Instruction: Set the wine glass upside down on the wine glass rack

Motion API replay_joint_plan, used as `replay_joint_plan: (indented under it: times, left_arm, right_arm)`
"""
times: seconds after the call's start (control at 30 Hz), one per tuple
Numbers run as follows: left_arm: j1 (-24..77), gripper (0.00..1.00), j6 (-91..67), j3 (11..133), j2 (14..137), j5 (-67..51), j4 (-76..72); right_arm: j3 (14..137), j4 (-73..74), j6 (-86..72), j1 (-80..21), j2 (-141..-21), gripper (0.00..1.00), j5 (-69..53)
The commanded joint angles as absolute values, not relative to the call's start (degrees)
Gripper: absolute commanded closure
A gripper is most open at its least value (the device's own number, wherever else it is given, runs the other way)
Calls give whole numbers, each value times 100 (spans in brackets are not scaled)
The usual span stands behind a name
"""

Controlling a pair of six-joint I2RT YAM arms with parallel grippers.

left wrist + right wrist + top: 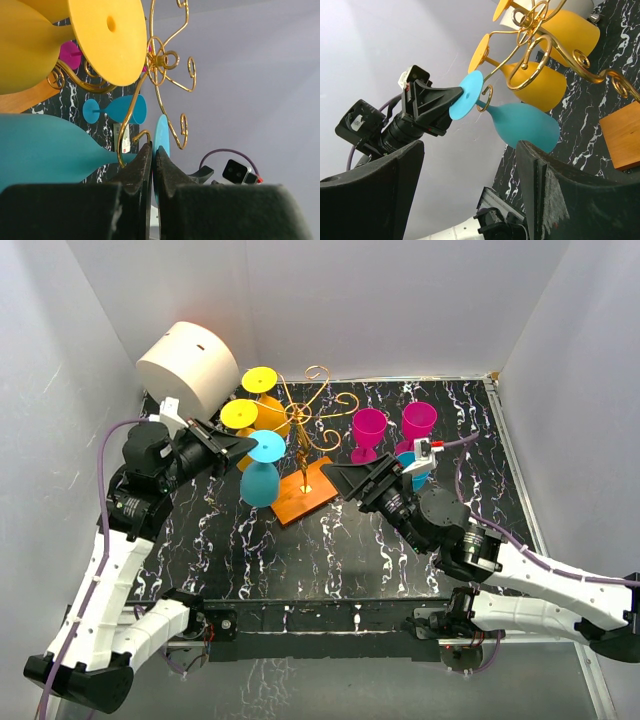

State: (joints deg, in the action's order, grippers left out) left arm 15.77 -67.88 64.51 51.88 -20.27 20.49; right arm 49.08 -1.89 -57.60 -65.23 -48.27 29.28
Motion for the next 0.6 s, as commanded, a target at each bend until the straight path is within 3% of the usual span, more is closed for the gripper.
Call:
replay_joint_plan:
  times: [0.0,0.17,0.57]
  left_arm:
    - [1578,100,-6670,6653,5033,-2452,2022]
    - [1578,100,-6643,6674,5285,-3035,1517]
    - [1603,100,-6437,6773,5576,-3001,1546]
  right_arm:
    - [5247,-431,-5813,-6531,-4872,28,2874]
    - [5231,-448,-5893,-6530,-4964,28,2823]
    - [5204,-445,-5916,-6530,-4859,28,2994]
